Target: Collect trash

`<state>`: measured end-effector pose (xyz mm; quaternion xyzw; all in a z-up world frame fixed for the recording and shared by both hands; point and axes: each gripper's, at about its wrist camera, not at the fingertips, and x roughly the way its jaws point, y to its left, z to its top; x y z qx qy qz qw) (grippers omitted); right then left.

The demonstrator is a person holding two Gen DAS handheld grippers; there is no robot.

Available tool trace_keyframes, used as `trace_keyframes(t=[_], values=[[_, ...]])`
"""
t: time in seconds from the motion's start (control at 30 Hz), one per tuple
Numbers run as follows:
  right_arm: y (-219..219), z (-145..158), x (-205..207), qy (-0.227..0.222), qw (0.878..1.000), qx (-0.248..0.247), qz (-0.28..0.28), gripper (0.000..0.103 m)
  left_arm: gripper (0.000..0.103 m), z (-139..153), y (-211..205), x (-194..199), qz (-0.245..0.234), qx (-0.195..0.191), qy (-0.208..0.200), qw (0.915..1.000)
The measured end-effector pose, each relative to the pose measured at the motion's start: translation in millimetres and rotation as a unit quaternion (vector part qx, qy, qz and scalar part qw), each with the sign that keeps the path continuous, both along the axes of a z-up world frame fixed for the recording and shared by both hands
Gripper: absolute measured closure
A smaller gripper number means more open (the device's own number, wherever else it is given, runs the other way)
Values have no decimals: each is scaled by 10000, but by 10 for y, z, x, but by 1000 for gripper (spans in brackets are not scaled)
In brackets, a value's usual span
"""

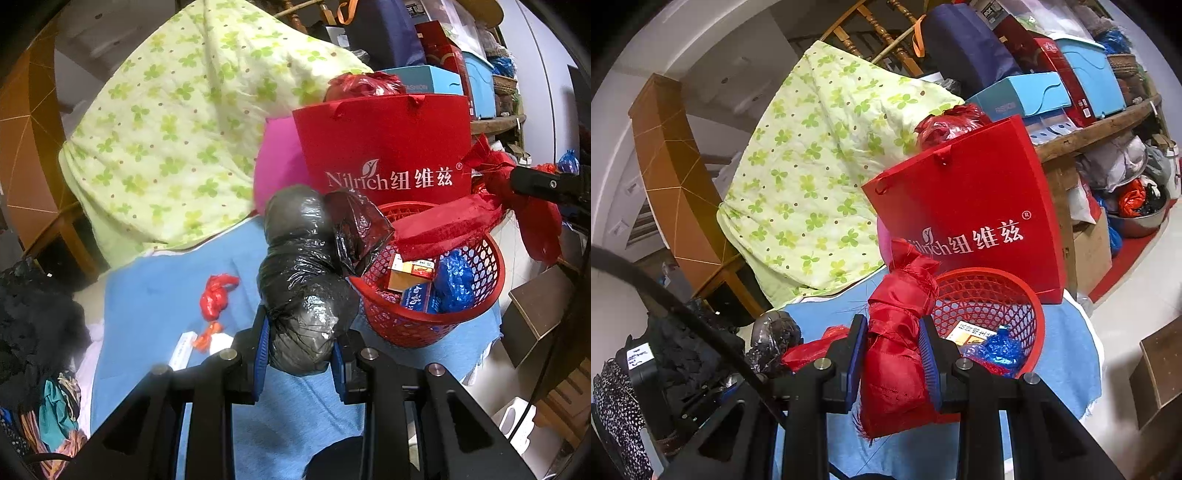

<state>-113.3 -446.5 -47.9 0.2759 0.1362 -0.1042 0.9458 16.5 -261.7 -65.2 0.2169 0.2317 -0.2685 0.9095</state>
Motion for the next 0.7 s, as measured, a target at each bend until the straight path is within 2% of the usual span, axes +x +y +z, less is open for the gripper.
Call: trace_keyframes(t=[0.27,0.37,0.57,0.7], values=[[-161,-30,31,17,9999,71,-126,72,72,-28,-186,29,-292,19,23,9996],[-257,-52,65,15,9997,109,-198,72,72,-43,-313,110,-667,-207,323,9970],[-593,-195,167,-49,9978,558,-353,72,70,-95,-609,309,-1337,-640,945,9844],[-843,-406,325,-38,9933,1108,-315,70,70,-201,-847,437,-1622,-757,1306,9751]])
